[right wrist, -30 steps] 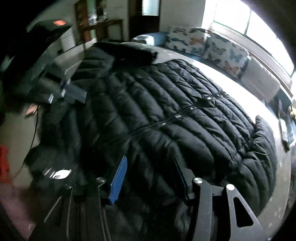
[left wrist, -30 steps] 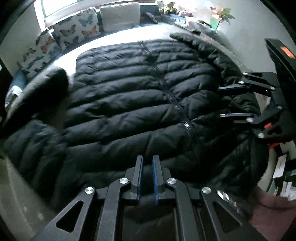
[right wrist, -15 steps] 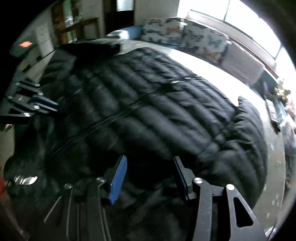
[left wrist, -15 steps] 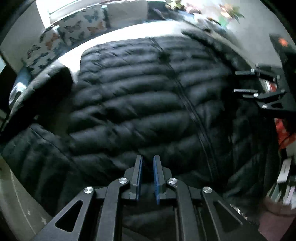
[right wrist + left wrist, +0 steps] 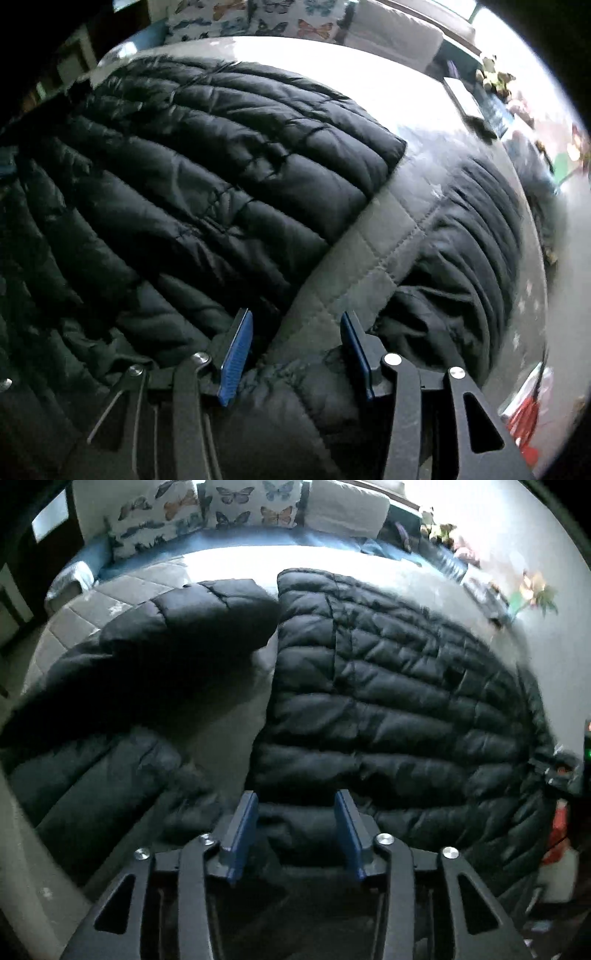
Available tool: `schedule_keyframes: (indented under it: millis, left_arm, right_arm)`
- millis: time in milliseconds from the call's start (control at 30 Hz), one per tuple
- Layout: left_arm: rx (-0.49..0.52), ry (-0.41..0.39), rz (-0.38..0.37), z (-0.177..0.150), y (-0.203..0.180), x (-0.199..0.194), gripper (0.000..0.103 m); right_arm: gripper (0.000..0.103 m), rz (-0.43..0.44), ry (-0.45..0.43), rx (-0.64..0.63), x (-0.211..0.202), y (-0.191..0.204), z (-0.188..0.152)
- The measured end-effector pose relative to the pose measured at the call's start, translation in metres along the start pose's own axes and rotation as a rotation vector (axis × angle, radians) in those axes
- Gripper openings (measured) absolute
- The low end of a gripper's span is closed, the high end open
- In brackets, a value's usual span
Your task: Fold large clothes
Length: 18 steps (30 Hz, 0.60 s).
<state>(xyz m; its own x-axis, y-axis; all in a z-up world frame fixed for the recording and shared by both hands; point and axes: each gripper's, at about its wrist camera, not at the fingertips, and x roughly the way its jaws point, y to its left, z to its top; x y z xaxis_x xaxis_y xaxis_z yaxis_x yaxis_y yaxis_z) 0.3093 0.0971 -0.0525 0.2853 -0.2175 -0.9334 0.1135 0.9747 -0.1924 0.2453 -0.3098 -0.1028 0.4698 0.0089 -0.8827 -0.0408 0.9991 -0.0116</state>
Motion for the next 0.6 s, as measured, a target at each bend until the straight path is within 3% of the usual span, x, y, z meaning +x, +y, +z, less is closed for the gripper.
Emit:
schedule_keyframes:
  millis: [100, 167, 267, 400, 500, 600]
  left_arm:
    - [0.033, -0.016, 0.027, 0.02, -0.009, 0.015, 0.066]
    - [0.053, -0.024, 0.063, 0.032, -0.014, 0.027, 0.068]
    - [0.034, 0.018, 0.077, 0.052, -0.013, 0.055, 0.068]
    - [0.0, 0.02, 0.069, 0.065, -0.007, 0.077, 0.08]
    - [-0.034, 0.013, 0.019, 0.071, -0.004, 0.086, 0.082]
    - [-0.037, -0.027, -0.005, 0.073, -0.006, 0.089, 0.08]
  right_arm:
    - [0.055, 0.126, -0.078, 0.082, -0.004, -0.01, 0.018]
    - [0.057, 0.193, -0.085, 0.134, 0.001, -0.016, 0.028]
    - [0.057, 0.197, -0.07, 0.209, 0.016, -0.027, 0.044]
    - [0.058, 0.094, -0.058, 0.272, 0.023, -0.035, 0.037]
    - [0.066, 0.236, -0.007, 0.358, 0.044, -0.049, 0.033]
    - [0.073, 0.254, -0.043, 0.339, 0.045, -0.039, 0.035]
